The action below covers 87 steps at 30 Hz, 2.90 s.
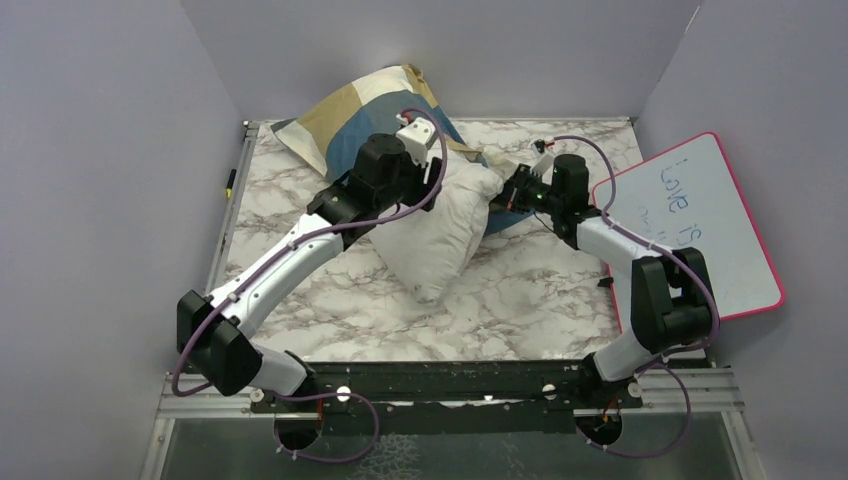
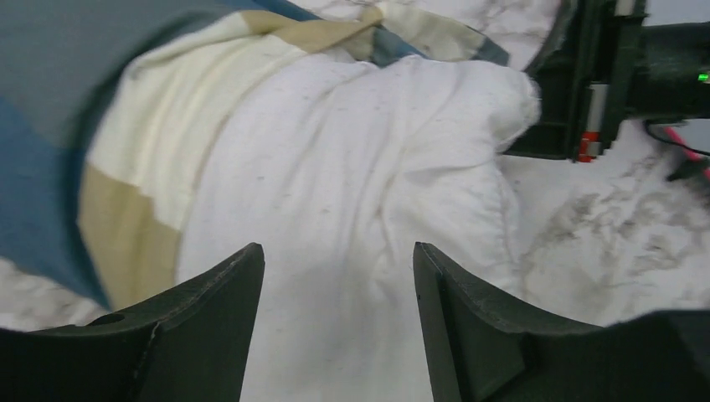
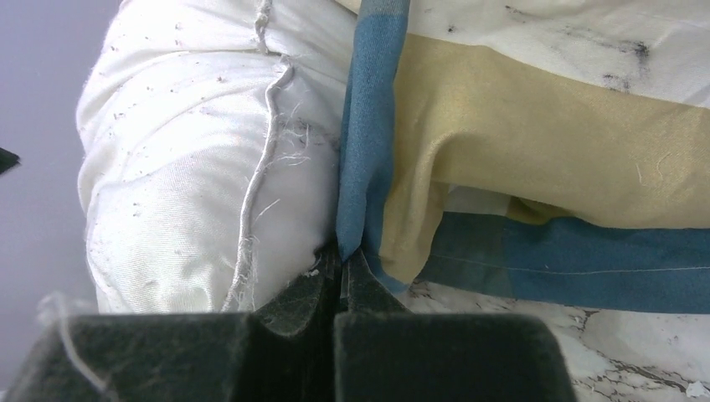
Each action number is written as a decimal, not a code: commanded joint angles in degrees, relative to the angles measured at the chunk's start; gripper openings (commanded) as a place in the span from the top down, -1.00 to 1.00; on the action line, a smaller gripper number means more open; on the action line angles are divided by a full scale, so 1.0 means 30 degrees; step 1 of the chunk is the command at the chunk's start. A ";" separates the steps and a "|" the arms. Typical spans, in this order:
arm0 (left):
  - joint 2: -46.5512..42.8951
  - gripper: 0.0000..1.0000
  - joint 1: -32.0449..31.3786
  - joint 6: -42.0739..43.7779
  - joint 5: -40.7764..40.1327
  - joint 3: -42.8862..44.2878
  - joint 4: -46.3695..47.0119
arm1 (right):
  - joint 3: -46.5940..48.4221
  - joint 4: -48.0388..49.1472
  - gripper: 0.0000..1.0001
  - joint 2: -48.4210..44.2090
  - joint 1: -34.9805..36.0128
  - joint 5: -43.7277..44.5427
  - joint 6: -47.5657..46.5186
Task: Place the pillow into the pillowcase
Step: Stuff the pillow into the pillowcase.
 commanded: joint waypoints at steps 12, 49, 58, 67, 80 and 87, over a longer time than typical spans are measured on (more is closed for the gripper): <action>0.3739 -0.26 0.3133 0.6339 -0.4270 0.0837 0.0485 | -0.0037 0.2323 0.99 -0.1106 0.0002 0.0091 0.1042; 0.4362 -0.23 0.4630 0.8194 -0.0196 0.0919 0.2181 | 0.0138 0.2434 0.99 -0.0660 0.0011 0.0152 0.1344; 0.4262 0.78 0.3945 0.9623 0.1495 0.1465 0.2310 | 0.0007 0.3035 0.99 -0.0088 -0.0009 0.0471 0.2183; -0.0030 1.00 -0.0748 1.2603 0.2338 -0.2394 0.3751 | -0.0224 0.3075 0.99 0.0242 0.0295 0.2533 0.3411; 0.0714 0.27 -0.1453 0.8546 0.5381 -0.2104 0.5293 | -0.0601 0.2151 0.99 -0.0482 0.1539 0.5642 0.3753; 0.2013 -0.30 -0.1843 0.0428 0.1418 0.1375 0.3390 | -0.1020 0.3084 0.99 -0.0799 0.1565 0.4776 0.3353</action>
